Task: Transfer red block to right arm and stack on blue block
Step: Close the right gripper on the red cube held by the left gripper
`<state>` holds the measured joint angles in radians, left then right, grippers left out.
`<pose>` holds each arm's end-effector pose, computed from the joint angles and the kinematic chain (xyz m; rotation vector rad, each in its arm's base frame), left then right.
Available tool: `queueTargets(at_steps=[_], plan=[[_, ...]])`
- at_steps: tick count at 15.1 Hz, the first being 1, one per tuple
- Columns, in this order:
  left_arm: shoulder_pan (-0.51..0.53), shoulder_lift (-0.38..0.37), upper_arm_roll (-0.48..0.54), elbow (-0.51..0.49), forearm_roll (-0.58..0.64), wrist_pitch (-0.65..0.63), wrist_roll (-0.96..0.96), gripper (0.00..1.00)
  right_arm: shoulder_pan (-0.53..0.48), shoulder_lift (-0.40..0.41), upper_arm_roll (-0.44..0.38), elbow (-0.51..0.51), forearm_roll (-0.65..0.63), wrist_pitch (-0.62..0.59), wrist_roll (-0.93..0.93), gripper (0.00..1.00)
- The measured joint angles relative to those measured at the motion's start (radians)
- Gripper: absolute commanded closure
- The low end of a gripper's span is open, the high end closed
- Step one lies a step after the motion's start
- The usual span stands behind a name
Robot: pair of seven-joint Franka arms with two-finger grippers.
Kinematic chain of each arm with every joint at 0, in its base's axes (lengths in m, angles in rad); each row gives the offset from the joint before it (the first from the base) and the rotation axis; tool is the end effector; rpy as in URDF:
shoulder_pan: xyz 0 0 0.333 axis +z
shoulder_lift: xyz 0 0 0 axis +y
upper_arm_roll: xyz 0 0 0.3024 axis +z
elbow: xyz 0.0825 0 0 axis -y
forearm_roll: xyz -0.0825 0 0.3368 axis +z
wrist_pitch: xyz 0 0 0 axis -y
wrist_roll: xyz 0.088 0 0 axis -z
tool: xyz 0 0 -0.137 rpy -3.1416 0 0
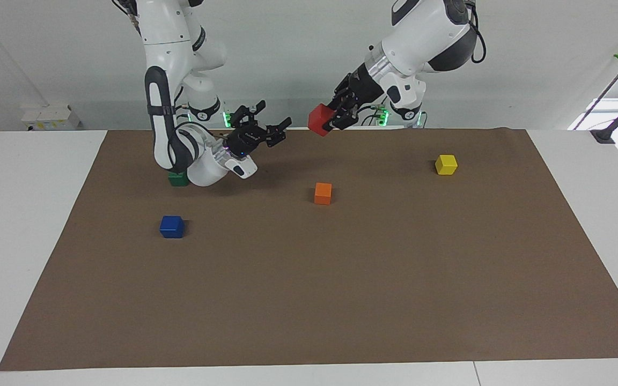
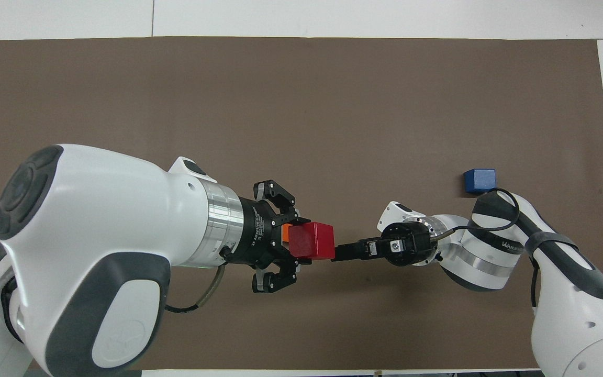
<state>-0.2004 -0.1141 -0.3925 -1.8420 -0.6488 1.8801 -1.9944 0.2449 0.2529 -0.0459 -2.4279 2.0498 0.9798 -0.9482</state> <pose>0.3799 -0.3423 0.5631 1.9560 1.9310 -0.7453 0.4072 0.2307 0.3749 -0.8495 -0.0056 0.1260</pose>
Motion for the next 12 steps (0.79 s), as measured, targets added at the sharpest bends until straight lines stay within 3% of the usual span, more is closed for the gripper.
queueTargets(at_steps=[6,12], plan=[[-0.061,-0.032,-0.002,-0.070,0.000,0.105,-0.059,1.00,0.058,0.008,0.001,0.022,0.042,0.072,-0.055,0.00],[-0.078,-0.040,-0.001,-0.098,0.000,0.155,-0.060,1.00,0.063,0.008,0.001,0.024,0.054,0.004,-0.054,0.00]])
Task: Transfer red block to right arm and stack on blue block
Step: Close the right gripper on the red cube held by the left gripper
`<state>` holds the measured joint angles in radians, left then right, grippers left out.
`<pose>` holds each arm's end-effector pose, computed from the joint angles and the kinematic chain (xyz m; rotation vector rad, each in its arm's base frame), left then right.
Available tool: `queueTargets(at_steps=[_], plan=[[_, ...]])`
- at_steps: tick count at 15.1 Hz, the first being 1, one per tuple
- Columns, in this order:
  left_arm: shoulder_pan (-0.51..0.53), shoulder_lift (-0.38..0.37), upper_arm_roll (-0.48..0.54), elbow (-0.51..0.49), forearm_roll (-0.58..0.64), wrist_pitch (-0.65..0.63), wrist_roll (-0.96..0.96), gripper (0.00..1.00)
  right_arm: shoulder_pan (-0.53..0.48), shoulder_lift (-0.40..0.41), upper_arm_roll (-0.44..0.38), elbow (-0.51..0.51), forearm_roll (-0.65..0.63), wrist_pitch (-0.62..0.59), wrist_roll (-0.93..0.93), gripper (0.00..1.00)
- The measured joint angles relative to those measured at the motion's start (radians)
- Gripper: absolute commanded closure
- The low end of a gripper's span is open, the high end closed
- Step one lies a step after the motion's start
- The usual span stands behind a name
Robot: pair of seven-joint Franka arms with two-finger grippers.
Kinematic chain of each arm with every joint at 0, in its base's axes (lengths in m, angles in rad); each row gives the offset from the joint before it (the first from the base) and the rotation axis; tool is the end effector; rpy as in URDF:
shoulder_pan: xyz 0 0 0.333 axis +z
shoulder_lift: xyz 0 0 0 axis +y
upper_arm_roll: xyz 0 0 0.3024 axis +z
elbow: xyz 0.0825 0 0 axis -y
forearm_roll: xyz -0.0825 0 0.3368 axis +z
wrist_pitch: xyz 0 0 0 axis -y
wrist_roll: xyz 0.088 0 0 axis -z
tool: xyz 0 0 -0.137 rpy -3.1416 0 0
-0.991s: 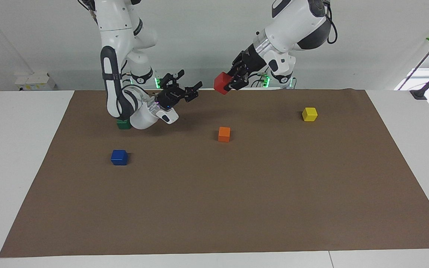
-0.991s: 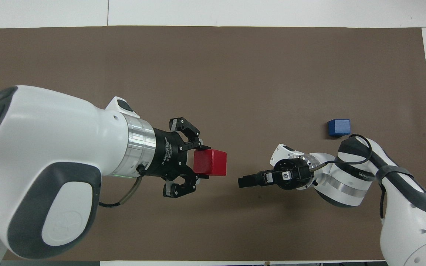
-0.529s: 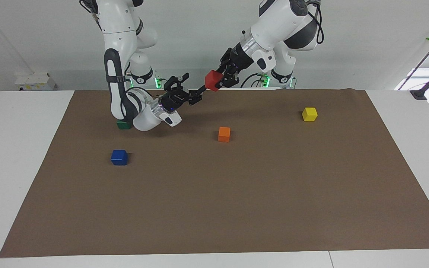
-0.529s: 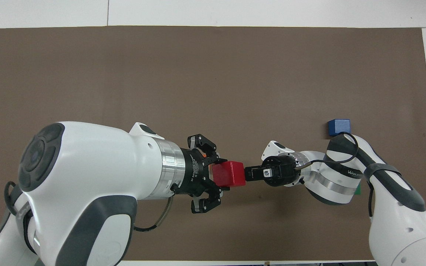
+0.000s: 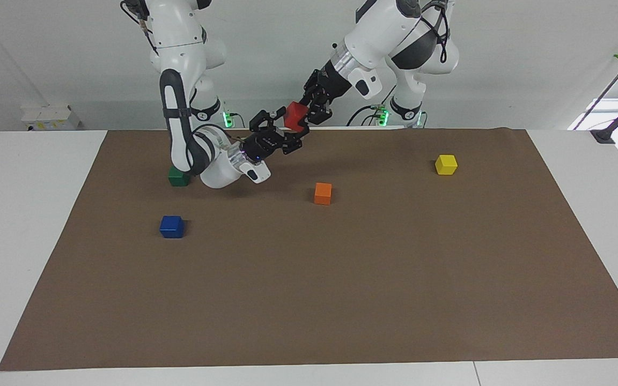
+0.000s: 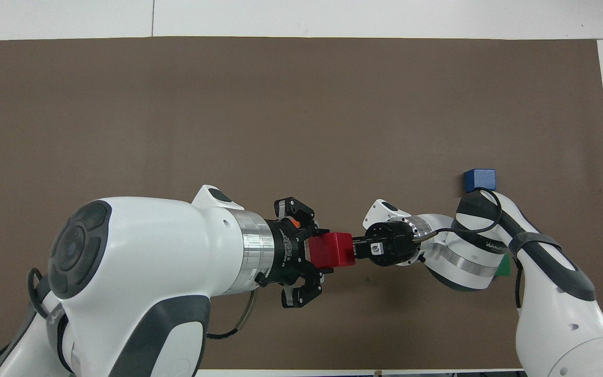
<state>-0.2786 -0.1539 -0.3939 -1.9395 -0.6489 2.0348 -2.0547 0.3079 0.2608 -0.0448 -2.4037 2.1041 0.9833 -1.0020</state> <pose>0.3589 -0.3637 0.5495 1.8861 1.9530 -0.6884 0.4052 0.2556 0.3815 -0.8243 -0.0446 0.0844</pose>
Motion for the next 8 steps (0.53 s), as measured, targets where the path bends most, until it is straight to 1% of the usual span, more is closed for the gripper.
queueTargets(at_steps=[4,5,8], plan=[[-0.004,-0.010,-0.001,-0.006,-0.004,0.002,0.001,1.00,0.001,0.011,0.001,-0.002,0.009,-0.042,-0.001,0.00],[-0.004,-0.011,-0.001,-0.007,-0.004,0.002,0.002,1.00,0.002,0.017,0.002,-0.002,0.015,-0.051,-0.002,0.06],[-0.004,-0.014,-0.001,-0.010,-0.006,0.003,0.007,1.00,0.003,0.028,0.005,-0.002,0.018,-0.057,-0.010,0.28]])
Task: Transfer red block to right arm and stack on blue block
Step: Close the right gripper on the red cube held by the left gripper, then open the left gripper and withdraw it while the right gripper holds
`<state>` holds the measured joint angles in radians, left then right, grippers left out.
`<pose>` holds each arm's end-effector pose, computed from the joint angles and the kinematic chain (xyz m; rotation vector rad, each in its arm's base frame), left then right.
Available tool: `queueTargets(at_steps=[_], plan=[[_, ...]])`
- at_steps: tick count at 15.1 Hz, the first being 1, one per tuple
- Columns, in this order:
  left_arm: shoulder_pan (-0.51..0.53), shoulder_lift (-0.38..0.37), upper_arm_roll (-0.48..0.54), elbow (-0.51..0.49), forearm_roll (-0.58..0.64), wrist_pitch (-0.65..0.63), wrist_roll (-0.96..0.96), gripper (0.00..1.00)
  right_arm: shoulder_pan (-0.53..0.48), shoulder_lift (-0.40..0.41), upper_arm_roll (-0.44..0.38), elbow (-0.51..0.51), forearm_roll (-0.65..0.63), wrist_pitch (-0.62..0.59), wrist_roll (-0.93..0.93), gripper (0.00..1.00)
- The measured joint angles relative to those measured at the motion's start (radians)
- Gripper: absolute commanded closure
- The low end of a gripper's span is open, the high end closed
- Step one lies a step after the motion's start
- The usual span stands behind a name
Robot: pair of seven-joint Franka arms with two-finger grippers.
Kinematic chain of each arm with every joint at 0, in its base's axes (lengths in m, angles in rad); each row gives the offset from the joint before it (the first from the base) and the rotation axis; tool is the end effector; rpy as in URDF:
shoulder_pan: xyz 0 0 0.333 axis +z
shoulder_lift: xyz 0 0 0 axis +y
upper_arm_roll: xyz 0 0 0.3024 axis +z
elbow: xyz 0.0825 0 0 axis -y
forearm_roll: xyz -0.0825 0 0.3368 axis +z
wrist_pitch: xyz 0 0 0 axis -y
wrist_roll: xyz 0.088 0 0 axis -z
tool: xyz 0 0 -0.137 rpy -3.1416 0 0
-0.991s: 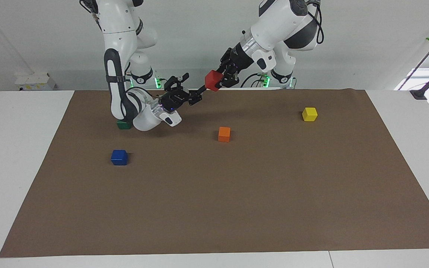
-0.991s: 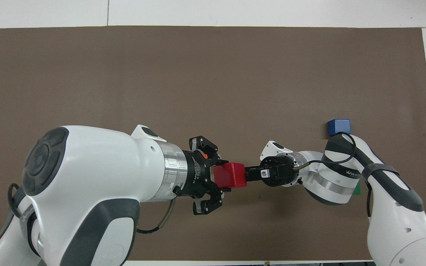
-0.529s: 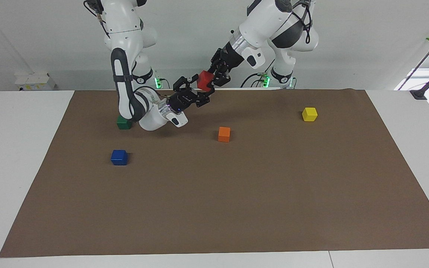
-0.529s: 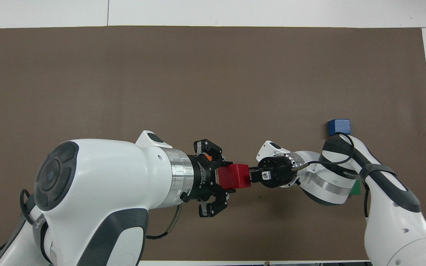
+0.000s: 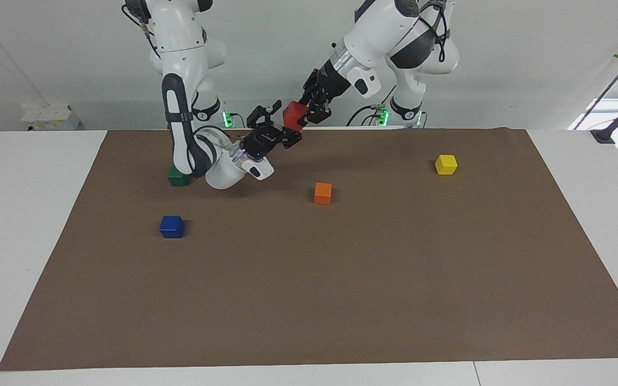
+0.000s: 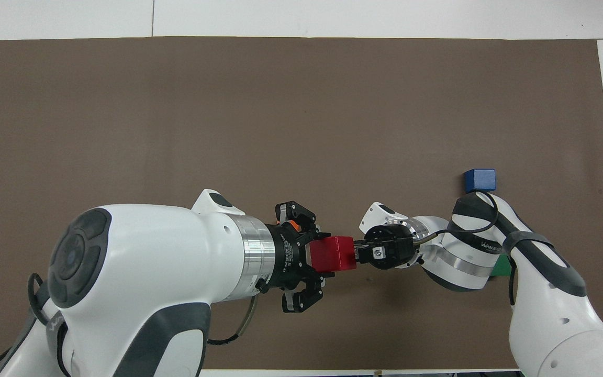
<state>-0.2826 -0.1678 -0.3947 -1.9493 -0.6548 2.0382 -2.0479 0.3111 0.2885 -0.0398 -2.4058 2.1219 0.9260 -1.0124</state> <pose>0.3540 -0.3642 0.5516 1.8908 1.9395 -0.6848 0.4023 0.2568 0.3776 -0.7730 -0.0432 0.0924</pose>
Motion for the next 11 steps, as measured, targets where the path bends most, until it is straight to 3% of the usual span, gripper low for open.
queueTargets(at_steps=[1,2,9,10,11], plan=[[0.000,-0.001,0.001,-0.001,0.000,0.000,0.002,1.00,0.002,0.000,0.000,0.000,0.000,0.000,-0.009,0.59],[0.000,-0.002,0.000,-0.001,0.000,0.000,0.003,1.00,0.009,0.002,0.000,0.000,0.005,0.001,-0.026,0.98],[0.000,-0.023,0.004,-0.022,-0.002,-0.001,0.040,1.00,0.041,0.012,0.000,-0.001,0.024,-0.002,-0.068,1.00],[0.000,-0.023,0.004,-0.022,-0.002,-0.001,0.045,0.78,0.041,0.012,0.000,-0.001,0.024,-0.002,-0.071,1.00],[0.000,-0.023,0.004,-0.022,-0.002,-0.001,0.048,0.04,0.042,0.012,0.000,-0.001,0.024,-0.002,-0.074,1.00]])
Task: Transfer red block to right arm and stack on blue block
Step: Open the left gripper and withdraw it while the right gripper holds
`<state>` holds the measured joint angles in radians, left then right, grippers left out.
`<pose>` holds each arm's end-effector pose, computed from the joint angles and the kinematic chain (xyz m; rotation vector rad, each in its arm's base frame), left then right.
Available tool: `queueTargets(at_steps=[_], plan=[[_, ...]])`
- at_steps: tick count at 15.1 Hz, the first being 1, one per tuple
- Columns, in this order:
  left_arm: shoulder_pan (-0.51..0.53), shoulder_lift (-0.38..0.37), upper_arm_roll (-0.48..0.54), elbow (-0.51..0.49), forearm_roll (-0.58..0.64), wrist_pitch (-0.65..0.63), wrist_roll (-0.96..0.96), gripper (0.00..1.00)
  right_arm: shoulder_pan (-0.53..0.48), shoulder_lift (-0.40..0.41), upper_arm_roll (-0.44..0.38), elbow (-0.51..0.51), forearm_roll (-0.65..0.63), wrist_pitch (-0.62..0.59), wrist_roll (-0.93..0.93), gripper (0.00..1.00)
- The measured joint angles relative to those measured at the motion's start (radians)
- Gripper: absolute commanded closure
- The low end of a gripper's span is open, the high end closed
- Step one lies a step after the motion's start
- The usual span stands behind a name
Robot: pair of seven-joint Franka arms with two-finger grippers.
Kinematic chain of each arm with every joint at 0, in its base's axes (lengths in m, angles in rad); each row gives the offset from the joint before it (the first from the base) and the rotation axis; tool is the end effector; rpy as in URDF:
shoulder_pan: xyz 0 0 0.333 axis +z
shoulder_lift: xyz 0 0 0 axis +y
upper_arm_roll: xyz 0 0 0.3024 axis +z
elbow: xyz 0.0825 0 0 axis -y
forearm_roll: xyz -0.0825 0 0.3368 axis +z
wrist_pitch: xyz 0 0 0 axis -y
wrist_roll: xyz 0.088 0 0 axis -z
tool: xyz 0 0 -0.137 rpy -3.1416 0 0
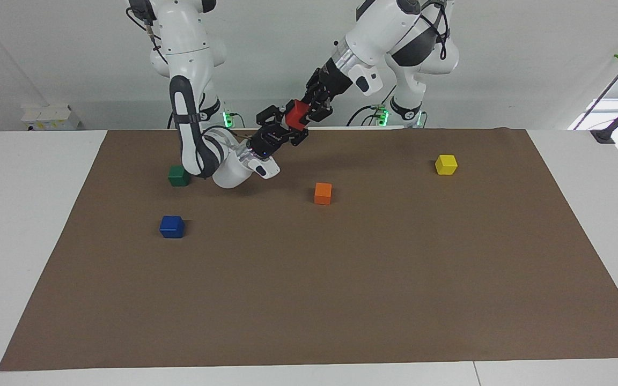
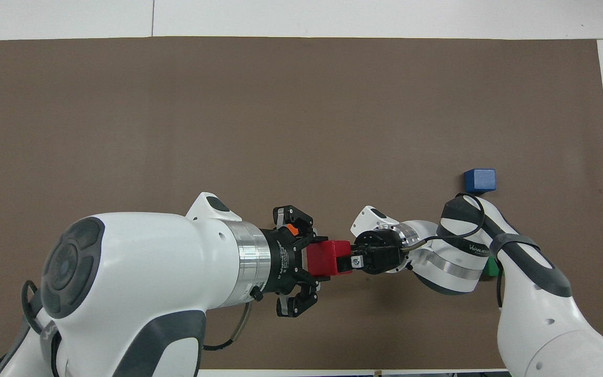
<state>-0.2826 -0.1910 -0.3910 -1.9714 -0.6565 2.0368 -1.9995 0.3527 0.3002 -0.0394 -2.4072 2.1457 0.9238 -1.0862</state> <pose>0.3491 -0.3597 0.5516 1.9295 1.8936 -0.6613 0.3946 0.2724 0.3735 -0.7620 -0.0661 0.0478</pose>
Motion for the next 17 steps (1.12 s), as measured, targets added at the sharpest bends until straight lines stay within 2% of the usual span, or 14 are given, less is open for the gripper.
queueTargets(at_steps=[1,5,8,12,17], plan=[[0.000,0.000,0.000,0.000,0.000,0.000,0.001,0.00,0.000,0.000,0.000,0.000,0.000,0.000,-0.002,1.00],[0.001,-0.002,0.004,-0.004,0.000,-0.007,0.018,0.00,-0.002,-0.002,-0.001,0.008,0.002,0.000,-0.002,1.00],[0.035,-0.020,0.021,0.012,0.007,-0.077,0.085,0.00,-0.003,-0.004,-0.001,0.012,0.003,0.000,-0.002,1.00],[0.171,-0.036,0.031,0.025,0.071,-0.194,0.334,0.00,-0.006,-0.004,-0.002,0.015,0.003,0.000,-0.001,1.00],[0.410,-0.033,0.037,0.023,0.225,-0.217,0.809,0.00,-0.048,-0.022,-0.011,0.021,-0.019,0.035,0.041,1.00]])
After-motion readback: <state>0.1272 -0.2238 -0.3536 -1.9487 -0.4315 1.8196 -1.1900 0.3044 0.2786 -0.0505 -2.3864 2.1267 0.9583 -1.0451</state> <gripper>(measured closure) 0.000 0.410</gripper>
